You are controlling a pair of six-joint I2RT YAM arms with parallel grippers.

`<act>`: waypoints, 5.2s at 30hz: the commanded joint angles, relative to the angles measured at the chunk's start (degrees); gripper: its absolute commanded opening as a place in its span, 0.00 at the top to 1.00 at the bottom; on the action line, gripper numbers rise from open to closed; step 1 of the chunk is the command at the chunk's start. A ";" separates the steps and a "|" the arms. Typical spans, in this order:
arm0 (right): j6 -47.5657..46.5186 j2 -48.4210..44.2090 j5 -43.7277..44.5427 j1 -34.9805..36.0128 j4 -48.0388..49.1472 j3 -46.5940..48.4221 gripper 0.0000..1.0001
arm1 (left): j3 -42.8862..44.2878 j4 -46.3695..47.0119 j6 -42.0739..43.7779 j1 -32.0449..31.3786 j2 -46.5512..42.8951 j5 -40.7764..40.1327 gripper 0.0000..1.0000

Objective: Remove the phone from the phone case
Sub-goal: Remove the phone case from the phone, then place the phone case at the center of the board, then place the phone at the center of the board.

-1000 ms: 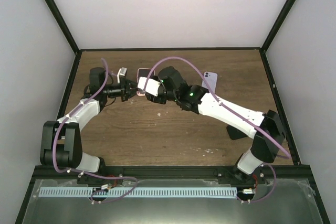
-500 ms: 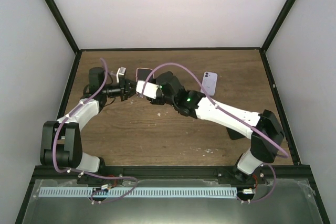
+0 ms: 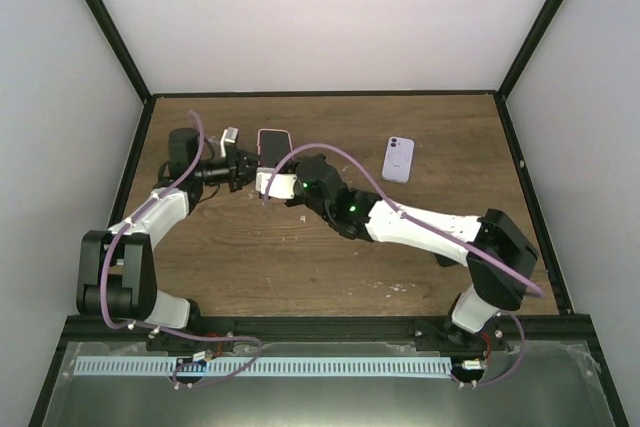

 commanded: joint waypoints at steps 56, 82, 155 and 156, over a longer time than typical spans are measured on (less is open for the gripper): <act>13.61 -2.12 0.33 3.01 -22.99 20.54 0.99 | 33.83 -37.31 48.88 4.99 38.52 -25.67 0.94; 2.39 0.21 7.96 3.02 -2.84 12.34 0.99 | 28.80 -42.45 50.45 9.52 22.34 -26.56 0.00; -2.55 2.33 2.91 9.50 6.99 -10.69 0.00 | 7.78 -47.15 52.95 15.29 6.43 -0.23 1.00; -0.45 2.20 1.82 8.87 3.71 -9.99 0.00 | 7.62 -47.79 54.12 15.29 7.63 -0.97 1.00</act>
